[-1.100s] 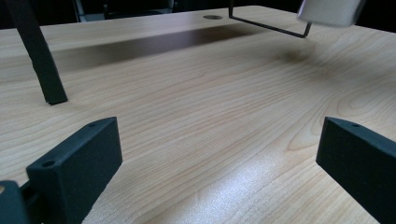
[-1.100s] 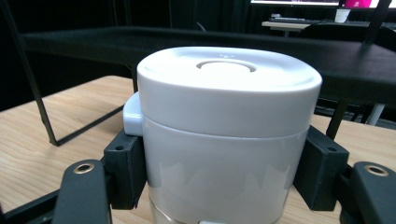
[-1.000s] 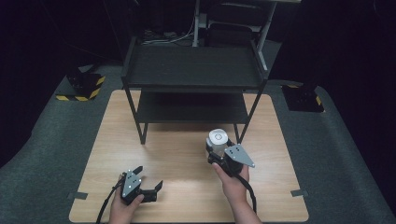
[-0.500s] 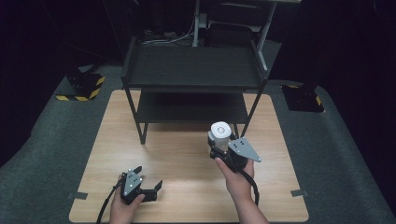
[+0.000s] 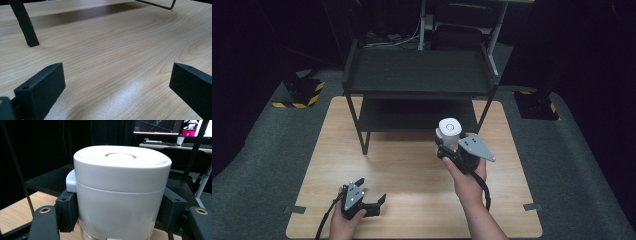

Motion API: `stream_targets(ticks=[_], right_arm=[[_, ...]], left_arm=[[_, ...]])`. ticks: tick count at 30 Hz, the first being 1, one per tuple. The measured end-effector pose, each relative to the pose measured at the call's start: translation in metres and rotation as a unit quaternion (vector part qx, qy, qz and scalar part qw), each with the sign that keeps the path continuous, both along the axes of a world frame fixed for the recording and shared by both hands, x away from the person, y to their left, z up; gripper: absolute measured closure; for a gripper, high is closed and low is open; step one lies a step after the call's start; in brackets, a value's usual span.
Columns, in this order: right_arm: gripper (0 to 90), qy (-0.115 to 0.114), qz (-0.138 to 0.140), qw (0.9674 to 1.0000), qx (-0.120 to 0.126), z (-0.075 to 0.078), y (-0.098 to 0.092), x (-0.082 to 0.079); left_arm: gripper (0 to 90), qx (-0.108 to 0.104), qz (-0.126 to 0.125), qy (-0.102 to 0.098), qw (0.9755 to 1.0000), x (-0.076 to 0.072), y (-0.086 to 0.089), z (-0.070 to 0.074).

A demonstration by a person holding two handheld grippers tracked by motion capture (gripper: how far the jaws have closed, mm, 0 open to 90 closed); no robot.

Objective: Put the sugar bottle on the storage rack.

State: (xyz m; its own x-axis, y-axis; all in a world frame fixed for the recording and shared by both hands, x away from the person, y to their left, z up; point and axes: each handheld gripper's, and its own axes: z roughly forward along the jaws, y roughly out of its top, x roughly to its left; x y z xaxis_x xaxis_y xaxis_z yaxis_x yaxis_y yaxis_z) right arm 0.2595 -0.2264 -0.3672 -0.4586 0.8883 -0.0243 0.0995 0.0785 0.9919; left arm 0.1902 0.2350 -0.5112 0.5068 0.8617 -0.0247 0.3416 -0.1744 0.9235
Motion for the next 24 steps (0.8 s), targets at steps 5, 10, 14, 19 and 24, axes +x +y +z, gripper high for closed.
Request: stream_targets(ticks=[5,10,14,19,24], right_arm=[[31.3,0.001,-0.009,1.0000,0.000,0.008,0.004,0.014],[31.3,0.002,-0.019,0.9998,0.002,0.013,0.006,0.026],[31.3,0.001,-0.024,0.9997,0.000,0.016,0.008,0.034],[31.3,0.000,-0.036,0.9993,-0.010,0.020,0.013,0.049],[31.3,0.004,-0.045,0.9989,-0.012,0.020,0.017,0.066]], left_arm=[[0.4,-0.002,-0.001,0.001,1.0000,0.000,0.001,0.000],[0.4,-0.005,-0.003,0.003,1.0000,0.001,0.002,0.000],[0.4,-0.006,-0.003,0.003,1.0000,0.001,0.002,0.000],[0.4,-0.006,-0.004,0.003,1.0000,0.002,0.002,0.000],[0.4,-0.007,-0.005,0.005,0.9999,0.002,0.003,0.000]])
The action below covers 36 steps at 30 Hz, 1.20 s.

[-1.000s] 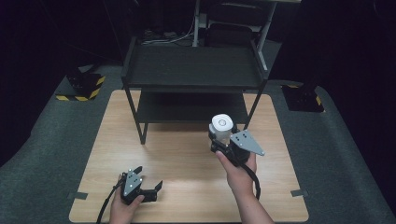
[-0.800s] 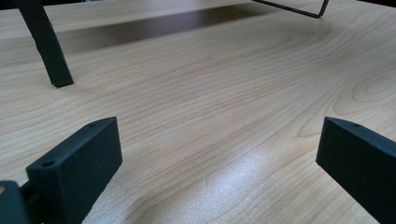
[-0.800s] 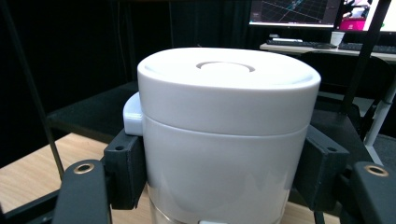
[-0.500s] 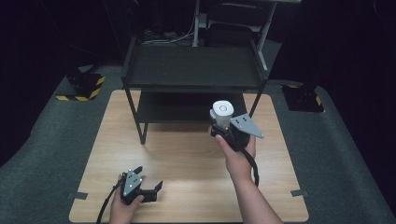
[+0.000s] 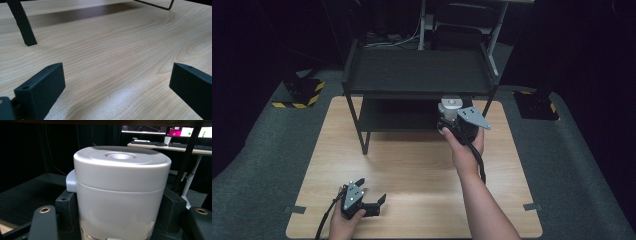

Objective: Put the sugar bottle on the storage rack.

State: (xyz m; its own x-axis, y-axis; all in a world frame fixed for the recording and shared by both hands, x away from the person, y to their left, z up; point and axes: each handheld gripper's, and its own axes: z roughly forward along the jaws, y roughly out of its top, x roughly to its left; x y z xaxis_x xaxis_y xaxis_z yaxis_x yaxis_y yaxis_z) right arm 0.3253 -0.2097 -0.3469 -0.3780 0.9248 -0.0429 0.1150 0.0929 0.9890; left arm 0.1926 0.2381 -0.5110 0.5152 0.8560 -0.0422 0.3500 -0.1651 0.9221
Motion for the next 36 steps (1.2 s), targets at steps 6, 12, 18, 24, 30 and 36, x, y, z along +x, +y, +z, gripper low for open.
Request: stream_targets(ticks=[6,12,18,24,30,36], right_arm=[[31.3,-0.004,-0.002,1.0000,-0.002,-0.004,0.004,0.011],[31.3,-0.019,-0.005,0.9998,0.001,-0.013,0.010,0.023],[31.3,-0.026,-0.007,0.9996,0.007,-0.020,0.011,0.030],[31.3,-0.027,-0.006,0.9994,0.022,-0.027,0.010,0.037],[31.3,-0.037,-0.002,0.9990,0.026,-0.034,0.010,0.041],[31.0,-0.051,-0.004,0.9982,0.030,-0.042,0.011,0.040]], left_arm=[[0.4,-0.001,-0.002,0.000,1.0000,0.000,0.001,0.000],[0.4,0.000,-0.003,-0.001,1.0000,0.000,0.001,0.000],[0.4,-0.003,-0.004,-0.001,1.0000,0.001,0.002,-0.001],[0.4,-0.003,-0.004,-0.001,1.0000,0.000,0.002,-0.001],[0.4,-0.002,-0.005,-0.002,1.0000,0.000,0.001,-0.001],[0.4,-0.001,-0.005,0.000,1.0000,0.000,0.001,0.000]])
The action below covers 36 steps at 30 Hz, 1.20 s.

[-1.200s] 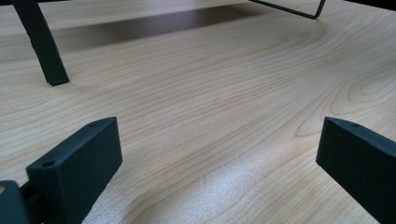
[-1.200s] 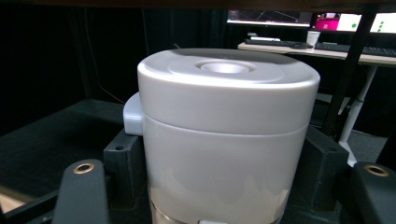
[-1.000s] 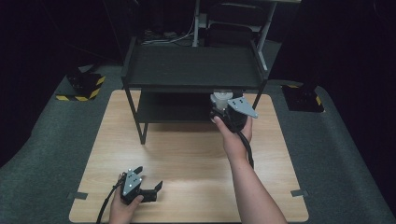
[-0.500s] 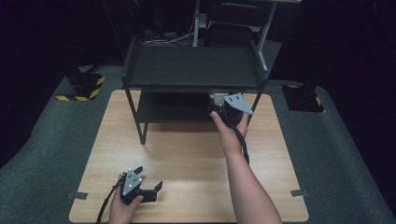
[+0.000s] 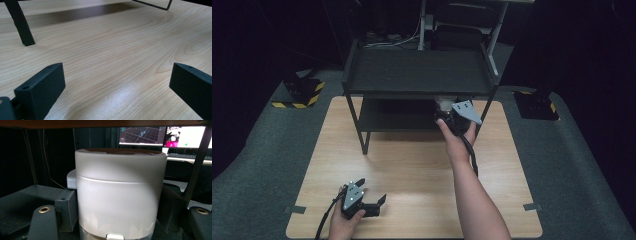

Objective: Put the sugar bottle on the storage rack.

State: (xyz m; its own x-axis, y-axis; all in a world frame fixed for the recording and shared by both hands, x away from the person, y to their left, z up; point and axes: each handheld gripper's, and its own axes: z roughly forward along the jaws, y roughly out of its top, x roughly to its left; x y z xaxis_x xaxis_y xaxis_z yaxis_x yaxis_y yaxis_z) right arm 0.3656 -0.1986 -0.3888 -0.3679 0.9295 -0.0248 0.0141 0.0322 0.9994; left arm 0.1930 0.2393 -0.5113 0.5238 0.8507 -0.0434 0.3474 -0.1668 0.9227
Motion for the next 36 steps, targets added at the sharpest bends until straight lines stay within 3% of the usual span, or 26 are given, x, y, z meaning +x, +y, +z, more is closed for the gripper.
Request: stream_targets(ticks=[11,17,18,19,20,26,36], right_arm=[[30.7,0.003,0.002,1.0000,-0.005,0.002,-0.001,-0.001],[10.4,0.021,0.001,0.9996,-0.017,0.010,-0.005,-0.002],[10.4,0.021,0.001,0.9996,-0.017,0.010,-0.005,-0.002],[1.6,0.013,0.003,0.9997,-0.019,0.008,-0.006,-0.003],[0.0,0.009,0.005,0.9998,-0.020,0.007,-0.008,-0.005],[0.0,0.005,0.034,0.9992,-0.019,0.007,-0.019,-0.011],[0.0,-0.003,0.039,0.9990,-0.021,-0.003,-0.028,-0.034]], left_arm=[[0.4,-0.001,-0.001,0.001,1.0000,0.000,0.000,0.000],[0.4,-0.001,-0.001,0.001,1.0000,0.000,0.000,0.000],[0.4,-0.001,-0.001,0.001,1.0000,0.000,0.000,0.000],[0.4,0.000,0.000,0.001,1.0000,0.000,0.000,0.000],[0.4,-0.001,0.000,0.001,1.0000,0.000,0.000,0.000],[0.5,0.000,0.000,0.001,1.0000,0.000,0.000,0.000],[0.4,0.001,0.000,0.002,1.0000,0.001,0.000,0.001]])
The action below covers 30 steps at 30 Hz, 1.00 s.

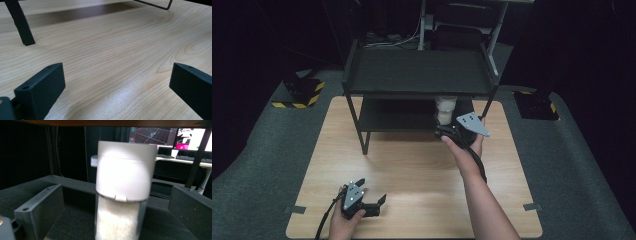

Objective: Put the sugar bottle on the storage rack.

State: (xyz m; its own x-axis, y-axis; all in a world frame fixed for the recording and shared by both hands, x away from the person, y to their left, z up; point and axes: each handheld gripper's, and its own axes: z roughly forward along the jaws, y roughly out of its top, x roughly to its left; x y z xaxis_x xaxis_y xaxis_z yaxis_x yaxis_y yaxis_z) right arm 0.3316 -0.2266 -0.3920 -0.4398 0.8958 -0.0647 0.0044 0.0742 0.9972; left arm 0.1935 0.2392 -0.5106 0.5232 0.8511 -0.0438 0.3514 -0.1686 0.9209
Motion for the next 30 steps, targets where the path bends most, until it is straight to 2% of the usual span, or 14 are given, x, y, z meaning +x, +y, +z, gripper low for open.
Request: stream_targets(ticks=[9,13,21,30], right_arm=[[0.0,-0.005,0.010,0.9999,0.002,-0.014,-0.010,-0.022],[0.0,-0.008,0.015,0.9998,-0.012,-0.021,-0.012,-0.031],[0.0,-0.011,0.029,0.9994,-0.015,-0.037,-0.019,-0.052],[0.0,0.005,0.035,0.9992,-0.017,-0.058,-0.034,-0.071]], left_arm=[[0.4,0.001,0.000,-0.002,1.0000,-0.001,-0.001,0.000],[0.4,0.003,-0.001,-0.001,1.0000,0.000,0.000,0.000],[0.4,0.003,-0.001,-0.002,1.0000,0.000,-0.001,0.000],[0.4,0.004,-0.001,-0.004,1.0000,-0.001,-0.001,0.000]])
